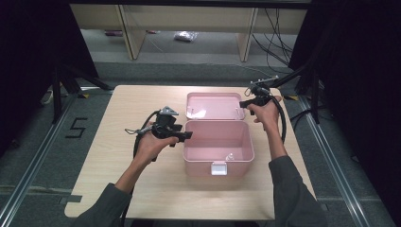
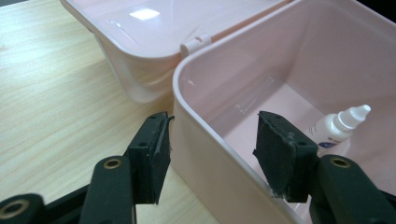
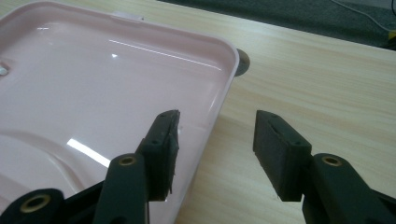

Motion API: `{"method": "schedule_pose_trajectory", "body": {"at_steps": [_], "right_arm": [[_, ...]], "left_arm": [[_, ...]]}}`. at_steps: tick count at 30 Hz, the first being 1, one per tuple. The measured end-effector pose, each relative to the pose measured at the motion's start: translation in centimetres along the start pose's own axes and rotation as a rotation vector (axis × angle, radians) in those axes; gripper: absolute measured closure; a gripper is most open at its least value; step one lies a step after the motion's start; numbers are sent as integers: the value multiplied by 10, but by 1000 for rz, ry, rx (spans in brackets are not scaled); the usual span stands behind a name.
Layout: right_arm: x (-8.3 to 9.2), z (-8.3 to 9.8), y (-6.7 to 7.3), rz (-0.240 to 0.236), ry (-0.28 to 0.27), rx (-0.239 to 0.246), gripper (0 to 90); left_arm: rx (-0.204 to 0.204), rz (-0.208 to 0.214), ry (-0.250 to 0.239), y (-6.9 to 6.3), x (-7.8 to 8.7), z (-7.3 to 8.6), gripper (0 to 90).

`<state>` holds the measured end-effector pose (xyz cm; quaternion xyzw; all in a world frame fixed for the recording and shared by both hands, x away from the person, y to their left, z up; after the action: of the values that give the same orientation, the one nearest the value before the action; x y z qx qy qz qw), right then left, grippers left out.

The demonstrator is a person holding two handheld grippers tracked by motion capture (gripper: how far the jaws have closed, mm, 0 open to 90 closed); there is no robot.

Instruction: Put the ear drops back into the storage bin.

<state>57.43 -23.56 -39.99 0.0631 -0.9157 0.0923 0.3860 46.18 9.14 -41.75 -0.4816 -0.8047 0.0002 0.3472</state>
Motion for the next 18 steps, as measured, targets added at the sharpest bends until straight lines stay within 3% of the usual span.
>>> {"method": "schedule_pose_trajectory", "body": {"at_steps": [1,3,5,8,9,10,11,12,14,15,18], "right_arm": [[1,-2,1,18,23,-1,514],[-1,-2,2,-19,8,-22,516],[-4,-3,3,3,41,-16,516],[-8,-2,3,-16,38,-30,517],[-8,-2,6,-21,57,-69,519],[-11,-2,3,-9,18,-35,521],[-12,-2,3,-13,13,-32,524],[-11,-3,4,-13,42,-40,524],[-14,-3,6,-10,39,-72,528],[-15,-2,4,-13,37,-48,530],[-18,-2,4,-2,45,-47,531]], "left_arm": [[-1,1,1,0,-1,0,453],[-1,-8,13,2,-3,-1,455],[6,-15,21,4,-6,-2,458],[13,-12,31,7,-9,-3,464],[14,-12,30,8,-10,-4,470],[11,-14,33,8,-11,-4,481],[11,-15,36,8,-12,-5,488],[13,-14,40,8,-13,-5,495],[13,-16,43,9,-15,-7,515],[12,-19,49,10,-16,-7,521],[9,-14,49,11,-18,-10,561]]}}
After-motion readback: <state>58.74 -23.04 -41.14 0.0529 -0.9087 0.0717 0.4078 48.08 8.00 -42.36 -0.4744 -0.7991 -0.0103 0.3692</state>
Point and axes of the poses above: each handheld gripper's, and its own axes: x roughly backward along the jaws, z roughly out of its underside, y roughly to its left, the point moved 1 cm from there along -x, roughly forward along the jaws, and after that the axes turned 15 degrees about z, right-handed, at the moved point
